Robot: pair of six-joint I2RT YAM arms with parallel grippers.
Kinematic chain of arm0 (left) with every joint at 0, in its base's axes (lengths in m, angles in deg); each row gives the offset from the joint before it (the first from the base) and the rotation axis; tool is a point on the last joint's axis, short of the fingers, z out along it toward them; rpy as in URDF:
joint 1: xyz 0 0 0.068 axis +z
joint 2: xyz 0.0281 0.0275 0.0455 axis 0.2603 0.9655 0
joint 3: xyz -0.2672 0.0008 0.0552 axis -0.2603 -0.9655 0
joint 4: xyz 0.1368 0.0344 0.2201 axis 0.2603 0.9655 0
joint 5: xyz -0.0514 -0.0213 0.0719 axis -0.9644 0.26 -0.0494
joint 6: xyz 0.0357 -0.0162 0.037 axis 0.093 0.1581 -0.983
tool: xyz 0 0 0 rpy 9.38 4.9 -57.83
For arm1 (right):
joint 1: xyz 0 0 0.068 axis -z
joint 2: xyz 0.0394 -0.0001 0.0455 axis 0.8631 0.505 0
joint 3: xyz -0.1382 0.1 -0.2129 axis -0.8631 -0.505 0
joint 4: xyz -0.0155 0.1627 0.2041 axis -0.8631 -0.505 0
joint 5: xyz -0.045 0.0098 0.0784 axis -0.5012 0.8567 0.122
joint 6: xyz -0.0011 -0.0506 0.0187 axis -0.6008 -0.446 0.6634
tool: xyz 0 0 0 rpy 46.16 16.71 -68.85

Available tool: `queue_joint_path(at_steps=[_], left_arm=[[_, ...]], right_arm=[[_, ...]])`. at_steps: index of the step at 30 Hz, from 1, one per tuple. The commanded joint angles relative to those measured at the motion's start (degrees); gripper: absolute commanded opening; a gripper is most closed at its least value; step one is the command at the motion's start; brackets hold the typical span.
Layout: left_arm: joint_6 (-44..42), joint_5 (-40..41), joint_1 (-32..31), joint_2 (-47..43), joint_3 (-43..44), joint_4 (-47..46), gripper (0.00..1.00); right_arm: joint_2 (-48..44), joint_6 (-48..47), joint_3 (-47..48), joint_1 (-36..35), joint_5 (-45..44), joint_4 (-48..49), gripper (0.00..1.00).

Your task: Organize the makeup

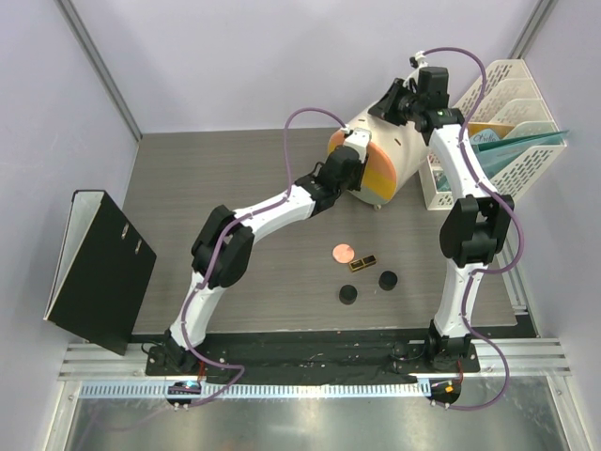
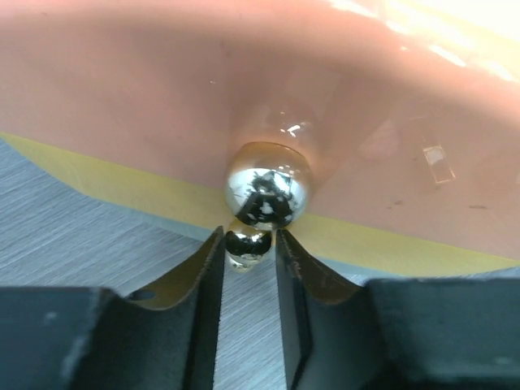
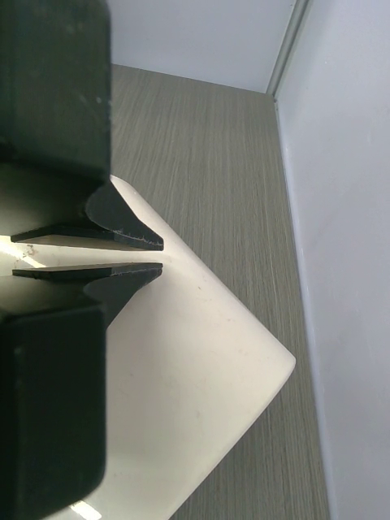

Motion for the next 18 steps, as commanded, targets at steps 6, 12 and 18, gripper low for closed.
queue_joint_path(at_steps=[6,12,18], left_arm=[[0.32,-2.57,0.64,1.30,3.67,-3.83,0.06],[-0.38,-3.45,0.91,0.16,2.53,-3.39,0.00],[-0.65,-1.26,0.91,-4.58,-3.26,-5.23,0.00]], right_arm=[[3.03,-2.16,-0.41,1.13,-1.68,-8.88,0.18],[3.29,-2.07,-0.05,1.13,-1.76,-8.97,0.18],[3.47,-1.90,0.03,1.13,-1.76,-8.97,0.18]])
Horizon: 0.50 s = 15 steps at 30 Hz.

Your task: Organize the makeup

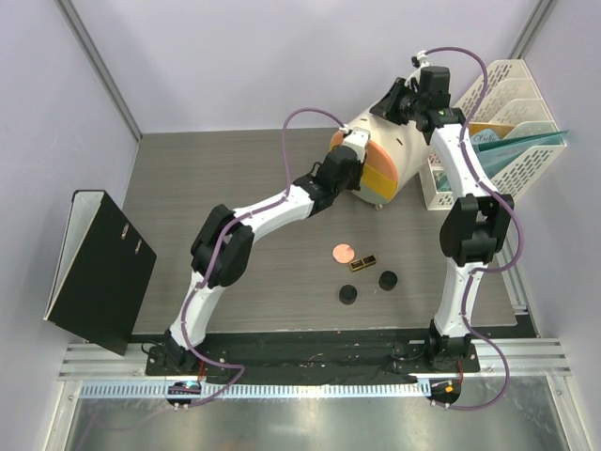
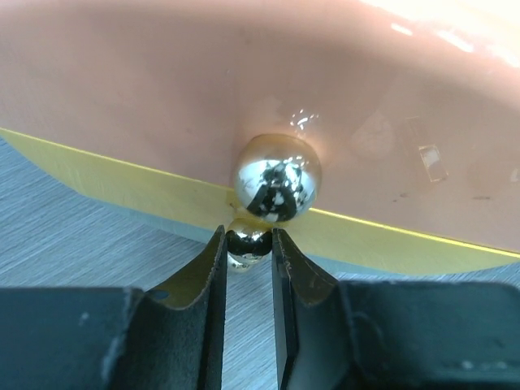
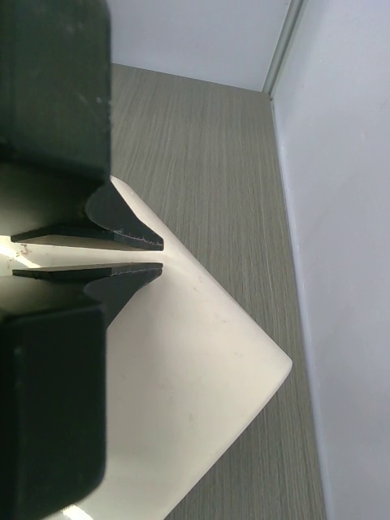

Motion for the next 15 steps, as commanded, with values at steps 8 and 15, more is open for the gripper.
queue_joint_path(at_steps=[8,15], left_arm=[[-1.39,6.60,0.30,-13.03,-12.58,-5.97,0.00],[-0.60,7.92,-0.05,-18.49,-19.26,-6.85,0.00]], right_arm=[[3.52,-1.54,0.08,0.72,-1.43,-9.16,0.18],[3.52,-1.37,0.08,0.63,-1.43,-9.25,0.18]])
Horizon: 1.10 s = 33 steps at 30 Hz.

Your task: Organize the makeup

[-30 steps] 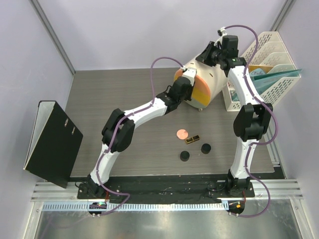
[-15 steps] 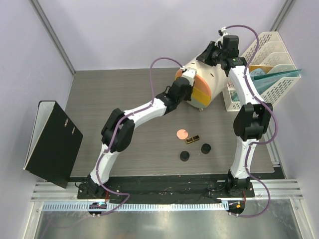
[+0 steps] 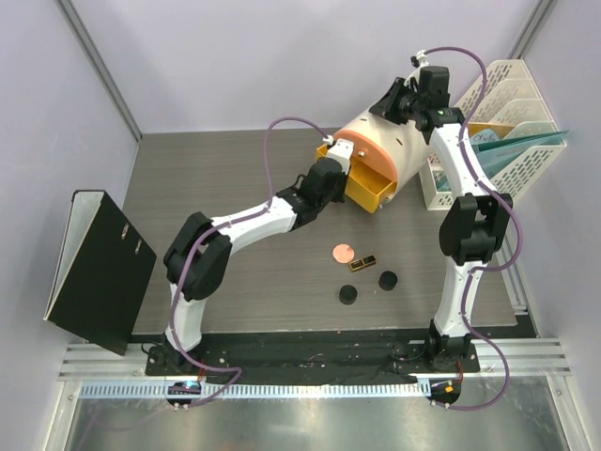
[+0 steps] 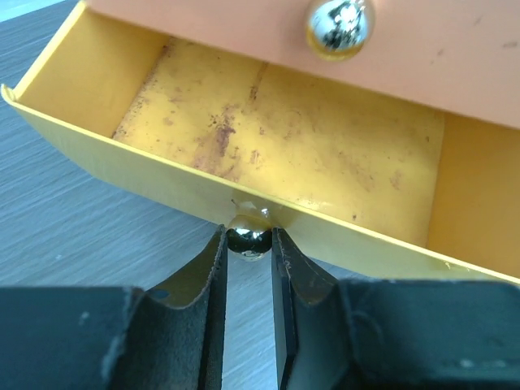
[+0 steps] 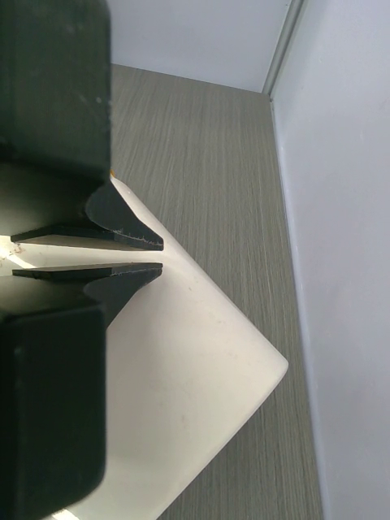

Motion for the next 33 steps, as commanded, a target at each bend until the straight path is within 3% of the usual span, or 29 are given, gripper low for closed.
queue_joint_path(at_steps=[1,13,16,17,20,26,28,29,33], left_arm=[[-0.43,4.57,0.14,-6.58,-2.68,-3.44,0.00],[-0.69,5.81,-1.35,-7.12,-3.22,-0.99,0.01],[-0.95,5.11,-1.62,-5.98,-1.73,1.21,0.13],[-1.13,5.10,-1.79,-5.89,-1.28,1.74,0.23],[-2.79,5.63,-2.49,-5.27,0.04,3.41,0.39],[-10.34,9.32,-5.22,-7.28,0.13,3.33,0.54],[-11.49,9.94,-6.01,-9.38,-0.66,3.59,0.56],[-12.02,10.63,-6.27,-10.18,-1.10,3.59,0.62],[-10.89,11.17,-7.24,-14.93,-4.43,4.29,0.69]], right_arm=[[2.77,-1.50,-0.62,0.71,-1.78,-9.36,0.18],[2.68,-1.50,-0.97,0.63,-1.78,-9.54,0.18],[2.68,-1.59,-1.06,0.72,-1.78,-9.62,0.18],[2.68,-1.59,-0.97,0.72,-1.78,-9.62,0.18],[2.68,-1.50,-1.06,0.63,-1.69,-9.62,0.18],[2.77,-1.59,-0.88,0.63,-1.52,-9.62,0.18],[2.77,-1.41,-0.88,0.72,-1.52,-9.62,0.18],[2.69,-1.50,-0.97,0.63,-1.52,-9.62,0.18],[2.77,-1.41,-0.97,0.71,-1.52,-9.62,0.18]])
